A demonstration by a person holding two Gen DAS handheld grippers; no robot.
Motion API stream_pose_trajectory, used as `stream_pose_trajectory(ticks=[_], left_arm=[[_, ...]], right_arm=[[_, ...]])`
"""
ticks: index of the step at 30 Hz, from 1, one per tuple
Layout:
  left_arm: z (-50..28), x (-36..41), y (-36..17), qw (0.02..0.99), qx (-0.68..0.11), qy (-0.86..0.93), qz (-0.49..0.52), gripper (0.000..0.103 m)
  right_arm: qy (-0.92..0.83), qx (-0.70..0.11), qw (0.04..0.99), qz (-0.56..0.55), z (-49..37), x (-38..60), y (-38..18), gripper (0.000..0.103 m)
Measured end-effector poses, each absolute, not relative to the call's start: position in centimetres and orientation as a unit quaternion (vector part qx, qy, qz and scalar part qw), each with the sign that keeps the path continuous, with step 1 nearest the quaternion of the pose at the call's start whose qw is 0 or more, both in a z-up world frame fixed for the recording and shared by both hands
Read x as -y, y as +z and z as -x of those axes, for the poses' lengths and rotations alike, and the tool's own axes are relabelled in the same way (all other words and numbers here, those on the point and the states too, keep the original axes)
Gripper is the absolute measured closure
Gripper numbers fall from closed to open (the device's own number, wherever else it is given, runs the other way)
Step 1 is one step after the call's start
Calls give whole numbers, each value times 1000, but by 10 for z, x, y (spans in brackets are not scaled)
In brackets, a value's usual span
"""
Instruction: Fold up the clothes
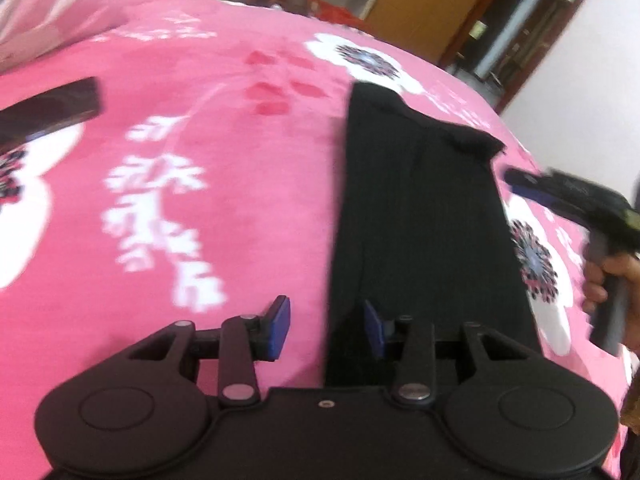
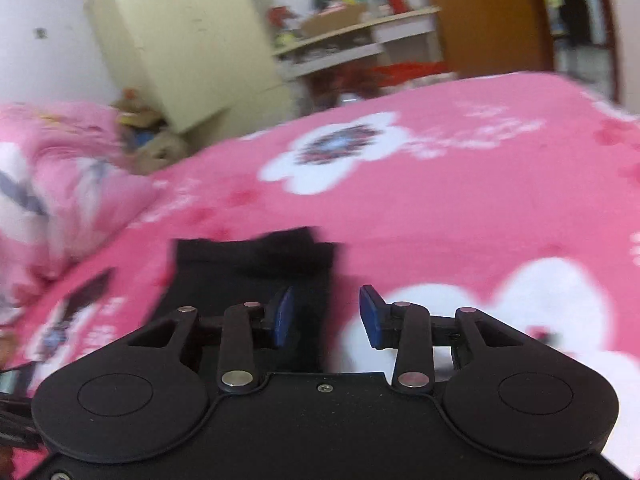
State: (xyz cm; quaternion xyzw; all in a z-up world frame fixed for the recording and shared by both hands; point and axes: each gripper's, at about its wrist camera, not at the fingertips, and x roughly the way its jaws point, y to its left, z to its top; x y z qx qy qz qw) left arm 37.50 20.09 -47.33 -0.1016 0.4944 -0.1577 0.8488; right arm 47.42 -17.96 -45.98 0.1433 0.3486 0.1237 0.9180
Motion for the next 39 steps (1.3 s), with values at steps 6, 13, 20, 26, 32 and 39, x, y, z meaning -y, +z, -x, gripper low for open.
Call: stream_pose_trajectory(ticks=[6,13,20,26,32,39], left_arm=[[-323,-221,-433,844,-496,-178,101,65],[-207,-178,-417,809,-518,-273,-39,65],[-155,-164,-453,806,-496,-273,-173,66],[-174,-217,-462,807,-522,-264,-82,54],[-174,-239,-453,800,-544,-243,-73,54],[-172,-265,-434,806,-555,-203,-41,57]], right_arm=[[205,-373,901,-81,-375,171,-406,67],[336,-437,829,92,-237,68,-406,68],[333,-441,811,191,-191,47,-446,67],[298,-462,816,180,-184,93,-448,64],[236,-513,819,105,-186,124,-449,51],[194,-523,830,23,-184,131,-429,51]])
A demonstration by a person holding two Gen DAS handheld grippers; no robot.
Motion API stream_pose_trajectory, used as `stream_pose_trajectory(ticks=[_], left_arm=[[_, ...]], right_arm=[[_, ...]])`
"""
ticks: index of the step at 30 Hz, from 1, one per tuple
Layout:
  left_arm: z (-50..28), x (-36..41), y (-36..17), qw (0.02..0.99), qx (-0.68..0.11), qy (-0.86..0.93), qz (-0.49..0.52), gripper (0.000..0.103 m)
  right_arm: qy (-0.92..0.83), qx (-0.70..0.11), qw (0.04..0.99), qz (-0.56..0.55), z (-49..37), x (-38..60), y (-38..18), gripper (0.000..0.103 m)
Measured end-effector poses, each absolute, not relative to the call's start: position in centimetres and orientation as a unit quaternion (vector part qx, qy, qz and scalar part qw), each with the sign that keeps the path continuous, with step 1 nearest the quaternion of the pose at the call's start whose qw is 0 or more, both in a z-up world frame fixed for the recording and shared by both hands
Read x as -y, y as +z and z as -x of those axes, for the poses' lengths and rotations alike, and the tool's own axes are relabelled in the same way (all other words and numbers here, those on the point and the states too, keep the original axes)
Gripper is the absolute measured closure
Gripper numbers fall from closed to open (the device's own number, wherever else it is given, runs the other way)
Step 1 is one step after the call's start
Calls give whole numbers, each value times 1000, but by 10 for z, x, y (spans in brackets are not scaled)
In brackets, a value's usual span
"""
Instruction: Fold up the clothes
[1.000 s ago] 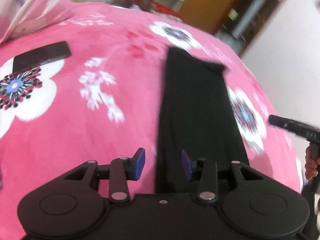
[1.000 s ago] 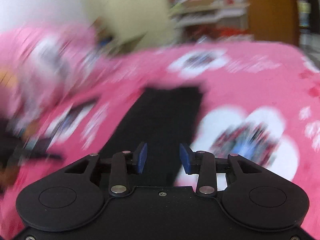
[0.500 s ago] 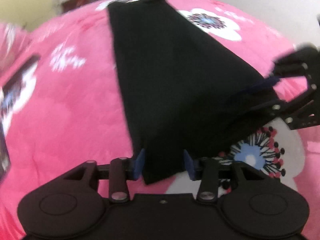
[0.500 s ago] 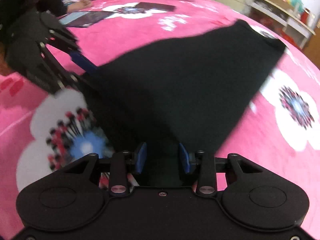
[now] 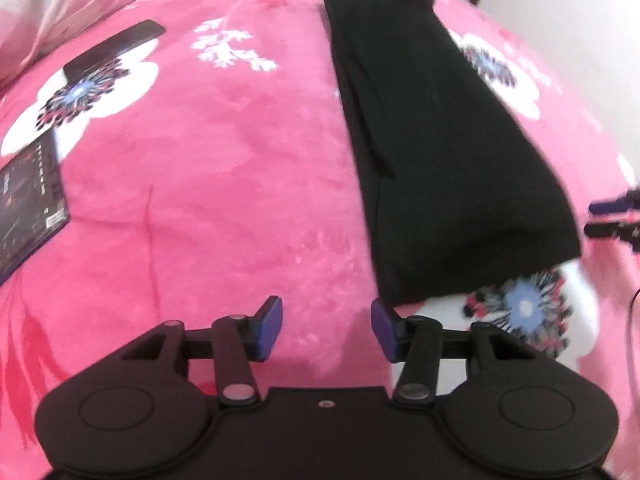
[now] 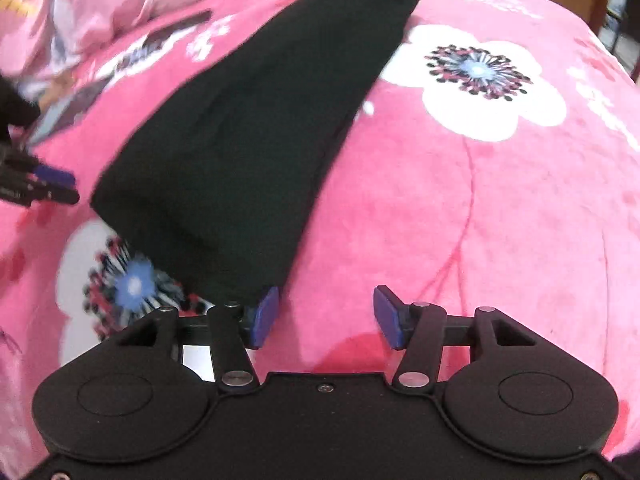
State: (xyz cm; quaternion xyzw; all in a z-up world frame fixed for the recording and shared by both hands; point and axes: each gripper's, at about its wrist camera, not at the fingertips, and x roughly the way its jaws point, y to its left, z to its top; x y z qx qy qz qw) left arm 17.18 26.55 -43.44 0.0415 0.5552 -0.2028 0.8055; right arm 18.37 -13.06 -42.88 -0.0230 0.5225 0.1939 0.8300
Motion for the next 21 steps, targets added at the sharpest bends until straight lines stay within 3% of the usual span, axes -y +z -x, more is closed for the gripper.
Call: stream_pose_trajectory(ticks=[11,16,21], left_arm=[[-179,-231,-461,800,-547,-246,-25,54],[-180,-265,-452,793,-566,-225,26,54],[-185,-265,-438,785,-564,-251,53,51]], right_arm=[[231,-534,813,13,-185,106,-453,51],[170,-578,790,-113,-174,172,-451,51],[176,-565,776,-218,-181,181,-442,49]])
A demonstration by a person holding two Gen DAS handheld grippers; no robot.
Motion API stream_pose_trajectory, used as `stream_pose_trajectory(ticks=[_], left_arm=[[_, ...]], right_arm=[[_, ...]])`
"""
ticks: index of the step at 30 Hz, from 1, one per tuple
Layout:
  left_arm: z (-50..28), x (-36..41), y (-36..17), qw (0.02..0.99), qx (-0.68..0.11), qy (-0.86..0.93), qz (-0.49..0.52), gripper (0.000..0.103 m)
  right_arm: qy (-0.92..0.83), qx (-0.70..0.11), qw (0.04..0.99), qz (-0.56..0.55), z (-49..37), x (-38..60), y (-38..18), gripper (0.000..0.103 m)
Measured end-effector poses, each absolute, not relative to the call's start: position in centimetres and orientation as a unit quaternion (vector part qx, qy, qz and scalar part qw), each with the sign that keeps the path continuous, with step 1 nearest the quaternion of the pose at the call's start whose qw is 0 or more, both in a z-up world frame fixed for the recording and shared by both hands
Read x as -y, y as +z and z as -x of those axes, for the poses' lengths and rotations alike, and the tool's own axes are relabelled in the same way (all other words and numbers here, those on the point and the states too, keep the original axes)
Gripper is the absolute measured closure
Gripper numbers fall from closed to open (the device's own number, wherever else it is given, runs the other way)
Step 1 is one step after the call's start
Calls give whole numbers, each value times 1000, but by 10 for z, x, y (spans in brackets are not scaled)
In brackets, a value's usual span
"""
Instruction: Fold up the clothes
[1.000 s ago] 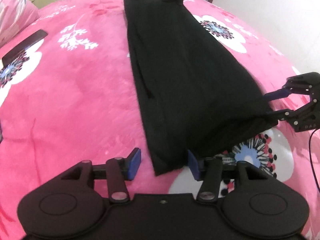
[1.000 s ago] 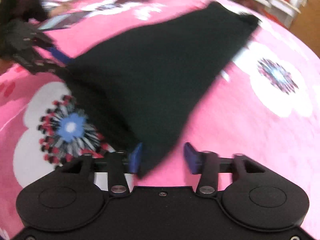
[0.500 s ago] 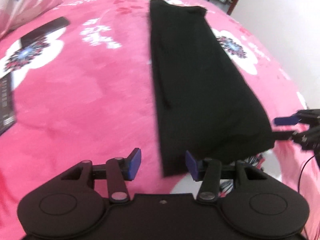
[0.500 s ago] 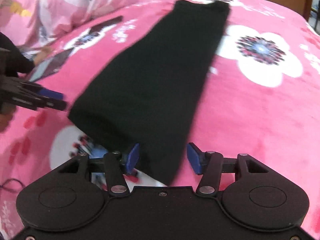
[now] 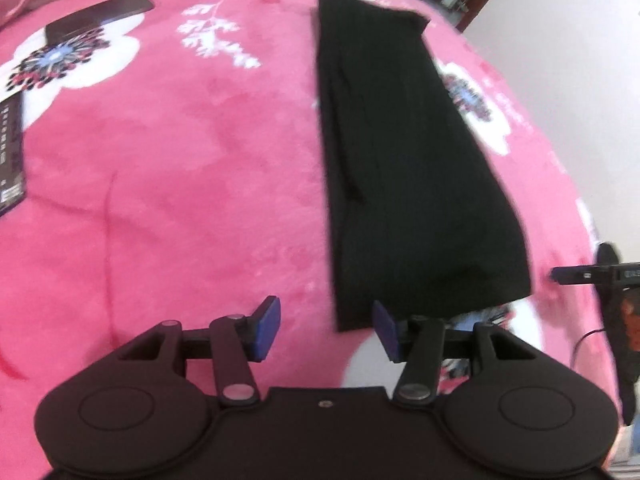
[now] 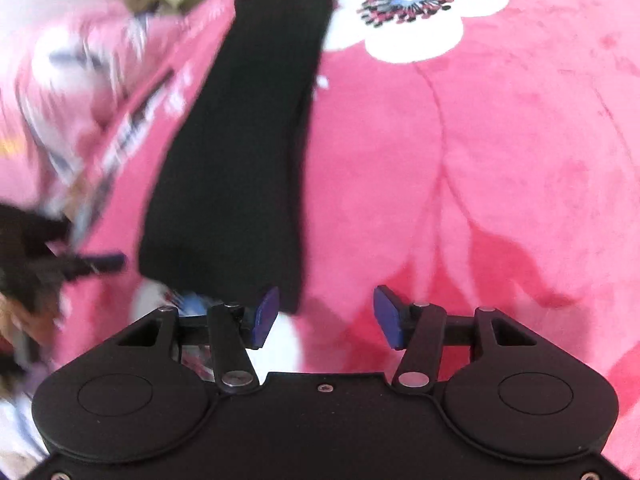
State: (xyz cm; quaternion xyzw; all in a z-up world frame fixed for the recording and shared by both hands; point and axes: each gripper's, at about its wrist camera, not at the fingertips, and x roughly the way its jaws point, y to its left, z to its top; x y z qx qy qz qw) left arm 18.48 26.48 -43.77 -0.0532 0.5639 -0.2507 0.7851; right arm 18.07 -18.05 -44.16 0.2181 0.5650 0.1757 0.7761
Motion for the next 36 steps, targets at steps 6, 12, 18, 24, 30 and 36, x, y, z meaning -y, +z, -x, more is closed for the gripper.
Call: stream_pose_trajectory(ticks=[6,12,18,24,30,36], left_arm=[[-187,-235,-447,787,-555,-269,-4,49],[-189,-223,-463,771,-566,-289,-27,44],[-194,-234,-469,768,-573,-285,4,44],[-197,-230,-467,764,-575,-291,38,43],[-193,-215,-466,761,-578,-295,14,44],[-189,-208,-468,764,-580,-284,-2,45]], right_arm=[[196,-569,771,-206,-202,139,-459,49],[213,-579,753,-229,-205,132,-472,47],[224,-590,736,-244,-205,143,-474,47],[252,-589,721,-264,-213,133,-479,47],[271,-595,716,-247,-219,126,-477,48],[276,-594,709,-262,-220,125,-483,49]])
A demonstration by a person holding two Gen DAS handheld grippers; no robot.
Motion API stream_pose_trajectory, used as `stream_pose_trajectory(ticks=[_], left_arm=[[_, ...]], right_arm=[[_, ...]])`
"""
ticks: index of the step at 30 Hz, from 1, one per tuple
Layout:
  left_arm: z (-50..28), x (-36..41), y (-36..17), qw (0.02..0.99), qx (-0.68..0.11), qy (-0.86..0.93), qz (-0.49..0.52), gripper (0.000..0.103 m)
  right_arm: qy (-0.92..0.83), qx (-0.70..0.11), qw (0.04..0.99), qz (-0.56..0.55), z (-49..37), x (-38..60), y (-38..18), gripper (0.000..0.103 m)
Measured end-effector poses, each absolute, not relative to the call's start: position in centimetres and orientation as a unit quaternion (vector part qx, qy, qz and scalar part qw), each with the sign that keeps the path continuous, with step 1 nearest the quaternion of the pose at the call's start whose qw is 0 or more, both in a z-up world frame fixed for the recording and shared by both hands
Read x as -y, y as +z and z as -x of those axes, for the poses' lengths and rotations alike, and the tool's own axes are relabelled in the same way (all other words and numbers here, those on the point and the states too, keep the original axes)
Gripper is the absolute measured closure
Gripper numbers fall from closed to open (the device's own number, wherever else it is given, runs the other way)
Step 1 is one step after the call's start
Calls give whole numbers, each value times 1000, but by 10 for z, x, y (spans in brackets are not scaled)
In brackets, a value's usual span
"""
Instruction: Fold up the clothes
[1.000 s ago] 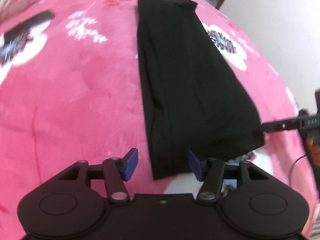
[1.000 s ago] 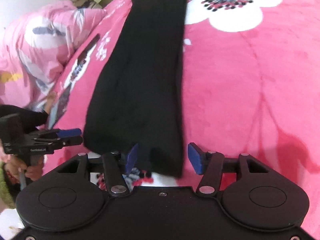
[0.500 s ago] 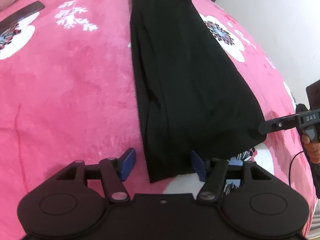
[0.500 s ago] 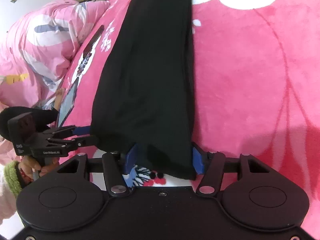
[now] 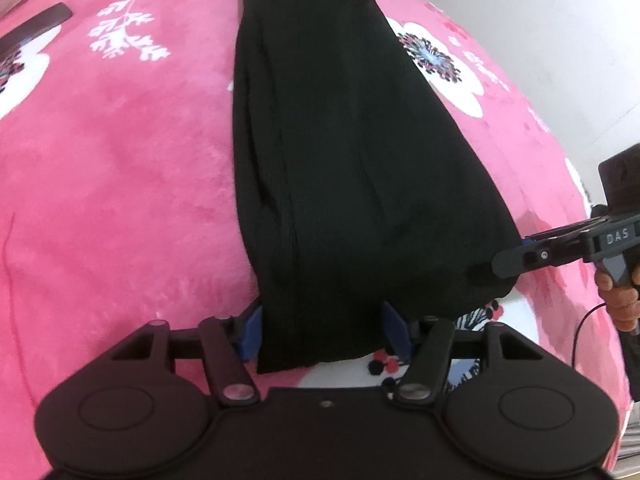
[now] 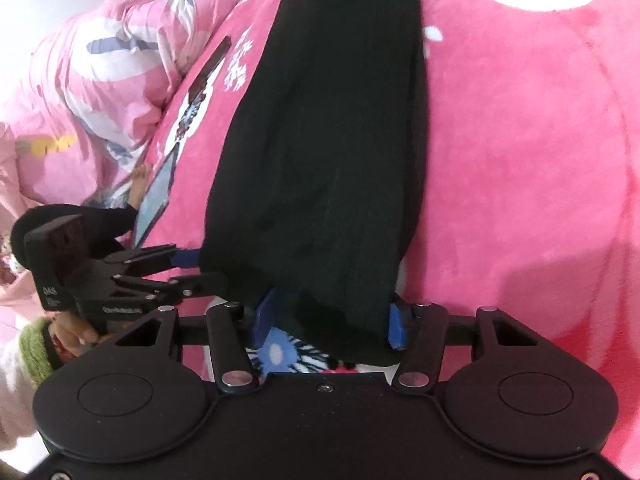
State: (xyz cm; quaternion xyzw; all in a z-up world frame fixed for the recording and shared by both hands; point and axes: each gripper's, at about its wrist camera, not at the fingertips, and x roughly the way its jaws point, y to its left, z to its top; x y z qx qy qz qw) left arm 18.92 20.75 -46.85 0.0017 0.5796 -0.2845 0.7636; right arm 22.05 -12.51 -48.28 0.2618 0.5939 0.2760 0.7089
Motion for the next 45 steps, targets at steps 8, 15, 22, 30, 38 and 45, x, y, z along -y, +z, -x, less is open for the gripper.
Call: stream_pose_trajectory(ticks=[8,15,22,30,38,45], left_arm=[[-186,-203,-469,767,-572,-289,-25,59],[-188,-206,-468,772,-572,-276,-22,85],[-191,-201,-447,771,-574,-275,-23,93],[-207,-203,-408,771,-579,-266,2,93],[-247,-201,-361,787,-561,-253,42,94],[-300,-184,-337,798,-550,-238,56,94]], right_arm=[[281,-592,705,-271,-221,118,-490,73],[247,-588,714,-290,-215,120,-493,89],[251,-573,722,-296,-214,122,-465,91],[270,-554,725,-307,-233,130,-432,91],[283,-514,731,-348,-271,145,-399,91],[285,-490,739,-364,-317,155,-378,91]])
